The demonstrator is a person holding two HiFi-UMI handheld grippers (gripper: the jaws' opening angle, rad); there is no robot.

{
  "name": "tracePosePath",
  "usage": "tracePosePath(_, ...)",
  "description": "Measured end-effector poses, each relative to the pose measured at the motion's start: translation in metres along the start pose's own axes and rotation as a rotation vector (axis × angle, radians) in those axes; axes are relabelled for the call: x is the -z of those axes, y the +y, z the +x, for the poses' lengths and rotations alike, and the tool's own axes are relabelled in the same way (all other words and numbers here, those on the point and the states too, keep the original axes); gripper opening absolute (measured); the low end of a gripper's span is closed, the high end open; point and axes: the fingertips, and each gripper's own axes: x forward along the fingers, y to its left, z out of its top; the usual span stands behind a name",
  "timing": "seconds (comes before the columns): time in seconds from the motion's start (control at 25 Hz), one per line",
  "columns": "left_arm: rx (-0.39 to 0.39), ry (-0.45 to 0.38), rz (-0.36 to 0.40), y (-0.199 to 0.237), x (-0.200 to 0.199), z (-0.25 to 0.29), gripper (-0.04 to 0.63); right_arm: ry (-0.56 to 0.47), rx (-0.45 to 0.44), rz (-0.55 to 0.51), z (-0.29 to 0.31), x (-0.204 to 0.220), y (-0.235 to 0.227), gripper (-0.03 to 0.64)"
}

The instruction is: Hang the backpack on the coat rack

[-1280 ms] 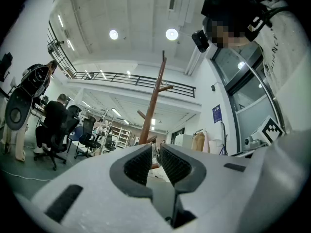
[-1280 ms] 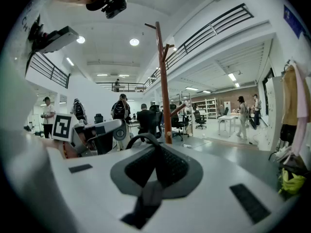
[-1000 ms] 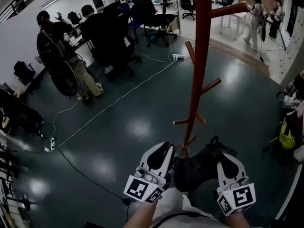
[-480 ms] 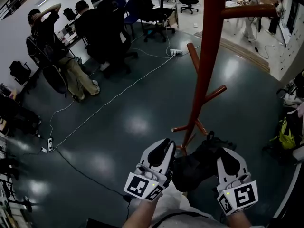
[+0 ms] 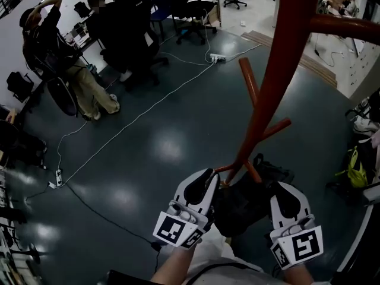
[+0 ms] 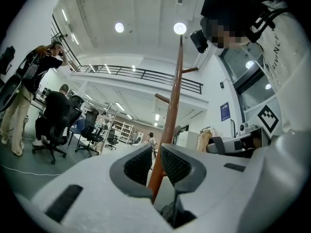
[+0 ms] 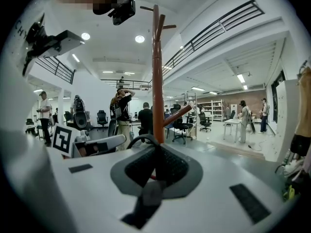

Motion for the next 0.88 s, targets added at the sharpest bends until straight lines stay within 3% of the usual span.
tracePosePath(0.44,-0.013,0.01,-0.026,0.02,0.008,0.019,0.061,0.042,-0.013,-0.008,0.04,-0.01,-0.012,0.032)
tracePosePath(0.88,-0.038,0.016,-0.039,0.041,0.015,0.018,0.061,0.152,-0.013,0.016,0.071,0.016,-0.014,0.032)
